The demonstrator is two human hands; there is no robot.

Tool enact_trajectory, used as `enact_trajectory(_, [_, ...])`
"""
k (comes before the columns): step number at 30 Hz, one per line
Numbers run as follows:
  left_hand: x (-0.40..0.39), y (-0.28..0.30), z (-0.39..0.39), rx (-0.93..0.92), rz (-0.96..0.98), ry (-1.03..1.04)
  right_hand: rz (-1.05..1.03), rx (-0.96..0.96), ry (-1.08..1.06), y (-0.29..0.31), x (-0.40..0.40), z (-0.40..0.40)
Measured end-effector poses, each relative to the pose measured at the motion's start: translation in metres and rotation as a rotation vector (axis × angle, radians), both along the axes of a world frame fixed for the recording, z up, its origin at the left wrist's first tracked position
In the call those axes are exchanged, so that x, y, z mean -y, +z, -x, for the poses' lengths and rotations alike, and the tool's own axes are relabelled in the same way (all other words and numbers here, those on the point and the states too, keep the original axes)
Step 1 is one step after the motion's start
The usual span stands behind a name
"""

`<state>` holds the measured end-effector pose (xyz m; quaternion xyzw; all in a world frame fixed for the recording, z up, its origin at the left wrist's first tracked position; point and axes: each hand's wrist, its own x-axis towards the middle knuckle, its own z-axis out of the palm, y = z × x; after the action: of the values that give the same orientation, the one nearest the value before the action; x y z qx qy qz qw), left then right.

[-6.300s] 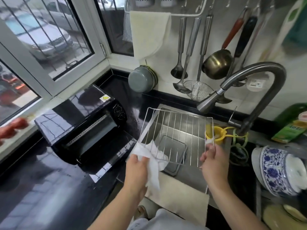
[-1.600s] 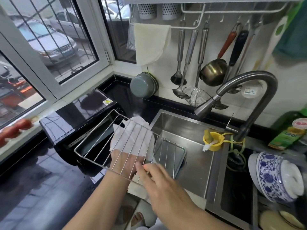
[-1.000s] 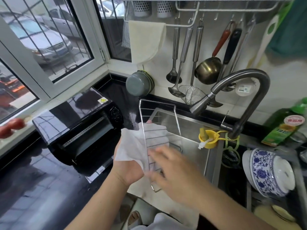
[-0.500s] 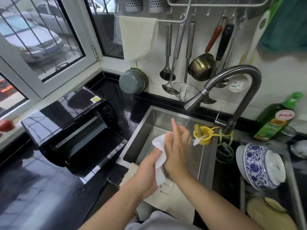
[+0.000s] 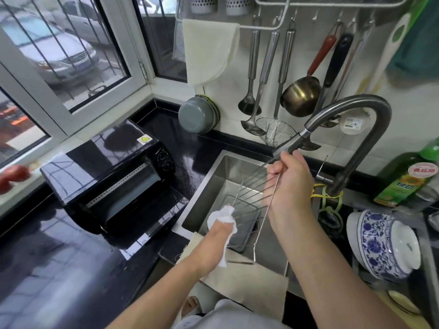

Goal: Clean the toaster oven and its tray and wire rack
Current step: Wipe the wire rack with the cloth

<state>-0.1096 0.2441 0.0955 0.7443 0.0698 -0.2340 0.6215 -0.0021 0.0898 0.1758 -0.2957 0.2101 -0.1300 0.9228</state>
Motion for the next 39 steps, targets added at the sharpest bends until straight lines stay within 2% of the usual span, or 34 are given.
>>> enact_trajectory(3, [0.018, 0.025, -0.001, 0.104, -0.004, -0.095, 0.128, -0.112, 0.054, -0.007, -0.001, 0.0])
enact_trajectory(5, [0.029, 0.045, 0.002, 0.233, 0.051, -0.202, 0.238, -0.23, 0.07, -0.018, -0.002, -0.001])
enact_trajectory(7, [0.03, 0.051, 0.003, 0.416, 0.068, -0.278, 0.237, -0.314, 0.085, -0.02, -0.001, -0.004])
enact_trajectory(9, [0.021, 0.046, 0.004, 0.621, -0.015, -0.291, 0.182, -0.345, 0.061, -0.026, 0.002, -0.008])
enact_trajectory(12, [0.006, 0.019, 0.013, 0.788, -0.259, -0.129, 0.295, -0.377, 0.085, -0.022, 0.007, -0.009])
enact_trajectory(14, [0.0, 0.014, 0.009, 0.75, -0.327, 0.086, 0.215, -0.382, 0.128, -0.02, 0.007, -0.011])
enact_trajectory(15, [-0.006, 0.017, 0.004, 0.687, -0.305, 0.219, 0.257, -0.361, 0.147, -0.022, 0.01, -0.009])
enact_trajectory(16, [-0.012, 0.022, -0.004, 0.599, -0.248, 0.344, 0.432, -0.34, 0.169, -0.025, 0.016, -0.008])
enact_trajectory(17, [-0.022, 0.028, -0.012, 0.484, -0.15, 0.448, 0.741, -0.333, 0.204, -0.029, 0.025, -0.004])
enact_trajectory(18, [-0.035, 0.033, -0.02, 0.357, -0.003, 0.517, 1.054, -0.314, 0.218, -0.035, 0.036, -0.002])
enact_trajectory(19, [-0.05, 0.035, -0.027, 0.23, 0.162, 0.553, 1.28, -0.27, 0.233, -0.043, 0.05, 0.001])
enact_trajectory(20, [-0.062, 0.039, -0.031, 0.128, 0.29, 0.57, 1.297, -0.211, 0.306, -0.05, 0.064, 0.002])
enact_trajectory(21, [-0.071, 0.042, -0.034, 0.059, 0.36, 0.565, 1.161, -0.154, 0.451, -0.054, 0.071, 0.006])
enact_trajectory(23, [-0.077, 0.042, -0.035, -0.018, 0.429, 0.534, 0.699, -0.108, 0.799, -0.059, 0.072, 0.015])
enact_trajectory(24, [-0.076, 0.039, -0.036, -0.035, 0.438, 0.524, 0.55, -0.089, 0.92, -0.06, 0.067, 0.02])
enact_trajectory(26, [-0.072, 0.038, -0.037, -0.037, 0.443, 0.519, 0.371, -0.063, 1.002, -0.058, 0.059, 0.028])
enact_trajectory(29, [-0.067, 0.035, -0.038, 0.013, 0.42, 0.517, 0.087, -0.038, 0.964, -0.056, 0.064, 0.034])
enact_trajectory(30, [-0.067, 0.036, -0.038, 0.029, 0.415, 0.5, 0.072, -0.029, 0.983, -0.054, 0.067, 0.035])
enact_trajectory(34, [-0.07, 0.034, -0.035, 0.088, 0.358, 0.458, 0.344, -0.044, 1.055, -0.052, 0.07, 0.04])
enact_trajectory(39, [-0.069, 0.033, -0.038, 0.12, 0.163, 0.684, 0.314, -0.054, 1.096, -0.05, 0.059, 0.047])
